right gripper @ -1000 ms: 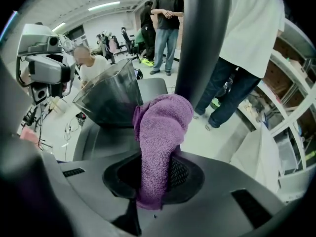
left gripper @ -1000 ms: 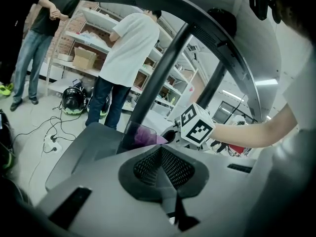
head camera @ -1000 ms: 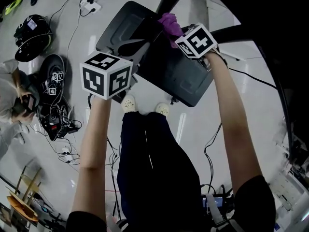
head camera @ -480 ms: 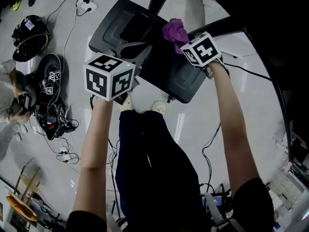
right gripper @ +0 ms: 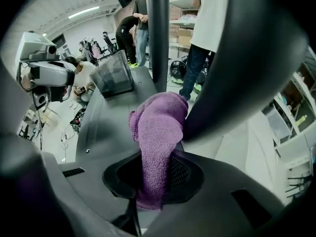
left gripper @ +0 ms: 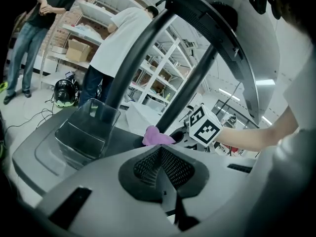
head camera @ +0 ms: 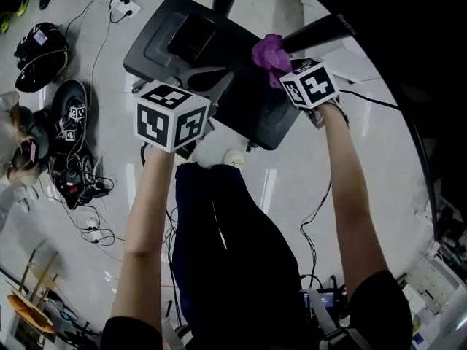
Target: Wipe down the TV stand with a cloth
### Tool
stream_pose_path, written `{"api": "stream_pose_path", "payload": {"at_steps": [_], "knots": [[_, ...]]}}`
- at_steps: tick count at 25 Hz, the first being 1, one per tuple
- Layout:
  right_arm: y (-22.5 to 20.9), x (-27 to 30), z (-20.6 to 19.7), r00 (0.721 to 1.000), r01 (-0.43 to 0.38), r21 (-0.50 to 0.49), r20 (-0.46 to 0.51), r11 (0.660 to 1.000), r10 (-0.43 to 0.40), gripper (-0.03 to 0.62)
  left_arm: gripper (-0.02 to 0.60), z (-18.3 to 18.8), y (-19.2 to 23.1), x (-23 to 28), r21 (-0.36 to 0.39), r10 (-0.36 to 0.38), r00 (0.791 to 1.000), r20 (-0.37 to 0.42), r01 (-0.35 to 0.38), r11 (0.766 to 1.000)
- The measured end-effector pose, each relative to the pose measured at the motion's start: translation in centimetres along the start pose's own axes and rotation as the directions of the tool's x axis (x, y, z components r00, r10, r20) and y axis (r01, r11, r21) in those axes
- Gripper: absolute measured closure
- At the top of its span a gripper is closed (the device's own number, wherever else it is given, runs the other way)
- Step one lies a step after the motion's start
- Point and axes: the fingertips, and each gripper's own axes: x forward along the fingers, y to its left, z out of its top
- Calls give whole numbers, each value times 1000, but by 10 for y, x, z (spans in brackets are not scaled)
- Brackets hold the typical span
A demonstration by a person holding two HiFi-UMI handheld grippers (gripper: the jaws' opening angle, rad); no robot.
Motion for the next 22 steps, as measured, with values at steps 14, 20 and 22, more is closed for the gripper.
{"api": "stream_pose_path", "payload": {"at_steps": [14, 20, 22], "knots": [[-19, -31, -78, 997, 72, 94, -46, 993, -68, 505, 577, -30, -39, 23, -23, -19, 1000, -20, 19, 1000], [-24, -41, -106, 996, 76, 167, -48, 983, -69, 505, 577, -38, -53, 24, -32, -17, 1000, -22, 17, 999], [-27, -44, -116, 995, 89, 173, -69, 981, -78, 505, 577, -38, -55, 23, -40, -16, 1000, -18, 16, 999]]}}
